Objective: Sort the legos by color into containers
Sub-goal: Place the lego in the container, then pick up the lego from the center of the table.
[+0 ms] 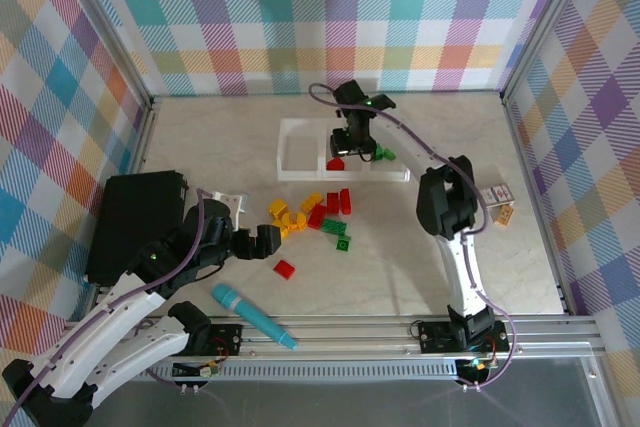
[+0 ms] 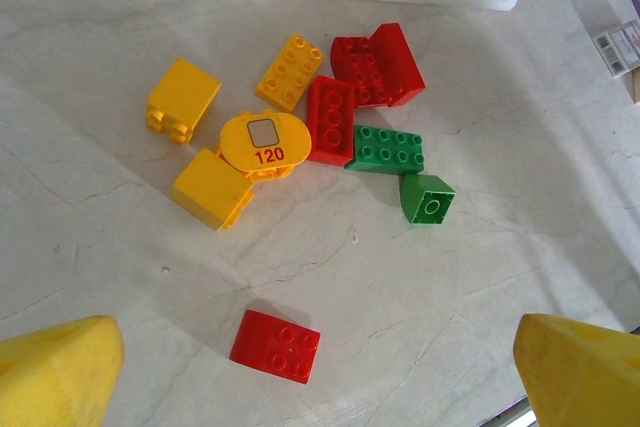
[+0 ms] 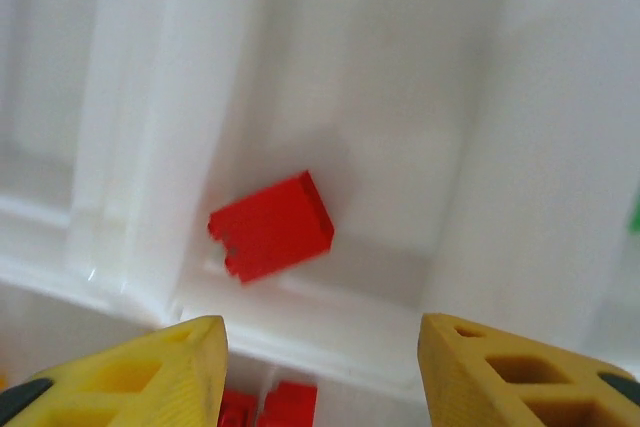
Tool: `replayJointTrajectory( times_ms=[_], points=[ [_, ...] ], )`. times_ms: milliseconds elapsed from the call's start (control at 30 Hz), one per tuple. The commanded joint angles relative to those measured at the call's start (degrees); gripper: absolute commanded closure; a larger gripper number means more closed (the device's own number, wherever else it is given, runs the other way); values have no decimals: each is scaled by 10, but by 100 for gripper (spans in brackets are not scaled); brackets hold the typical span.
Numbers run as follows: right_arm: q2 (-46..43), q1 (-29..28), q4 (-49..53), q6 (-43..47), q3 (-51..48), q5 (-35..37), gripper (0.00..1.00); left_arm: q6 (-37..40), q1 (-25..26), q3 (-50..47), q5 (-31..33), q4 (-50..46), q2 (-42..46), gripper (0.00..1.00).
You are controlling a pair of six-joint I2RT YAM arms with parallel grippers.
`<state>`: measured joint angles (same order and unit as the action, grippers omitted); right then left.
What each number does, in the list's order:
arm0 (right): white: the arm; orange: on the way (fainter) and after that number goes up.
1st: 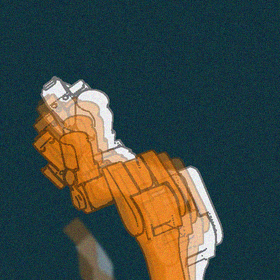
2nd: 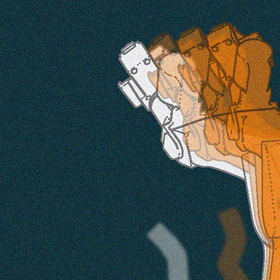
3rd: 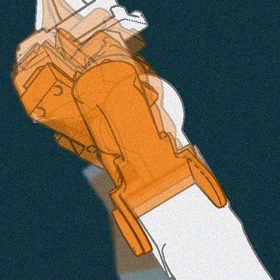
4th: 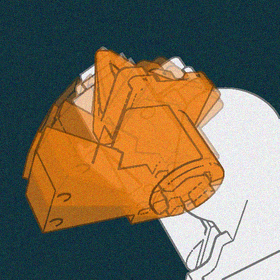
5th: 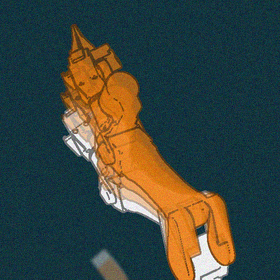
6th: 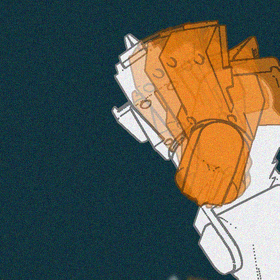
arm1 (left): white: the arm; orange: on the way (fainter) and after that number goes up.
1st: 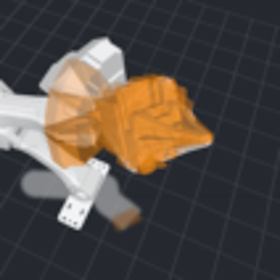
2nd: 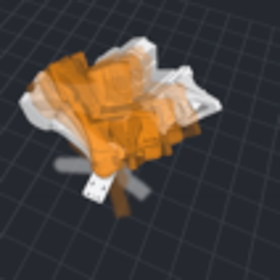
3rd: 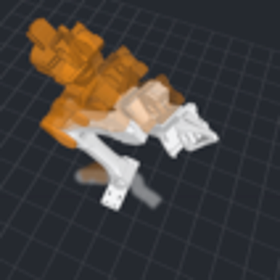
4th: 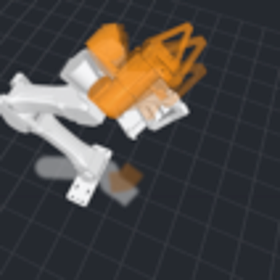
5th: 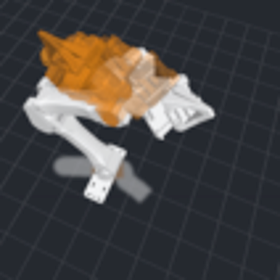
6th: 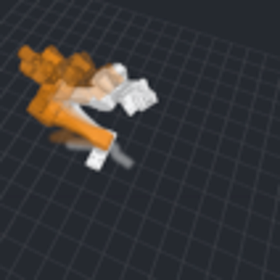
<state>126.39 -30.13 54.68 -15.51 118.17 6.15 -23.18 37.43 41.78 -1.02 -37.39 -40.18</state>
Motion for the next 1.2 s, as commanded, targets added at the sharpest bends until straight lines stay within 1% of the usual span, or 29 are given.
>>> replayJointTrajectory(
  times_ms=[0, 200, 467, 967, 1167],
  points=[
    [-74, -10, -29, -39, -67, -13, 46, -6, 8, -4, -10, 5, 2, 0],
    [-145, -26, -88, -83, -202, -25, 47, -6, 8, -7, -15, 11, 0, 0],
    [-159, -51, -130, -119, -296, -29, 49, -4, 8, -4, -17, 11, -10, 0],
    [-109, -60, -123, -122, -310, 8, 55, -5, 8, -2, -13, 5, -8, 0],
    [-99, -60, -133, -120, -312, 5, 56, -6, 8, -3, -13, 6, -8, 0]
  ],
)
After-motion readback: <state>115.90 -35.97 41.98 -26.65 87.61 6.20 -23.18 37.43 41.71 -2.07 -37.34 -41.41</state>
